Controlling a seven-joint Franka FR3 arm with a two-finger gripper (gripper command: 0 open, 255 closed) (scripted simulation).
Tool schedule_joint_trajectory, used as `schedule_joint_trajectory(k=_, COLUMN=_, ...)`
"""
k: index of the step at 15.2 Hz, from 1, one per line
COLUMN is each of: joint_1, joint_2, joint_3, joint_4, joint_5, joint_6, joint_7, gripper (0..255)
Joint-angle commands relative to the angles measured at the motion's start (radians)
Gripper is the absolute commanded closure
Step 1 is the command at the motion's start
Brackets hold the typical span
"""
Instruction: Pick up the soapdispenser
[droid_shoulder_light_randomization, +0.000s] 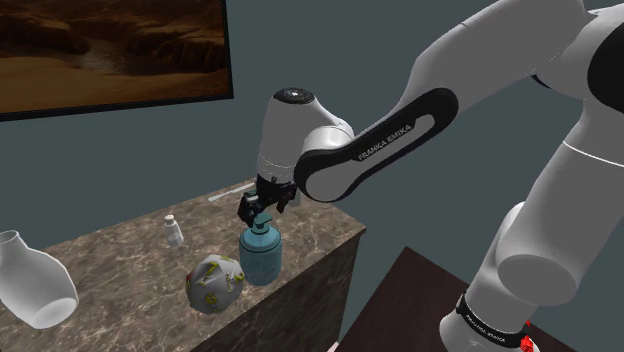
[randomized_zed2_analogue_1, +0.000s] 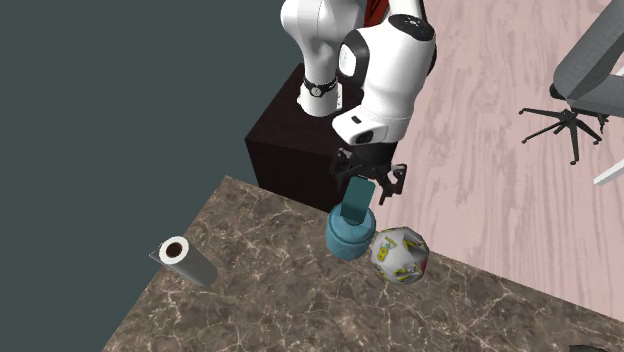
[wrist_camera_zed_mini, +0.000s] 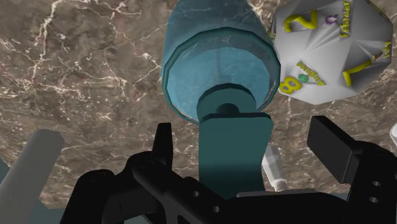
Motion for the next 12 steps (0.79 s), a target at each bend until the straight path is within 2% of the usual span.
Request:
schedule_joint_trajectory(k=1, joint_1=-0.004, joint_2=0.022, joint_3=0.001, joint_4=-0.013, joint_5=-0.026, joint_6=0.032, joint_7=0.022, gripper=0)
schedule_joint_trajectory(k=3, joint_1=-0.003, joint_2=0.022, joint_3=0.001, joint_4=-0.013, joint_5=-0.026, joint_6=0.032, joint_7=0.021, gripper=0)
schedule_joint_trajectory(k=4, joint_1=-0.003, joint_2=0.023, joint_3=0.001, joint_4=-0.012, joint_5=-0.026, joint_6=0.032, joint_7=0.021, gripper=255)
schedule_joint_trajectory(k=12, joint_1=-0.004, joint_2=0.021, joint_3=0.001, joint_4=-0.013, joint_5=-0.025, joint_6=0.031, joint_7=0.019, gripper=255)
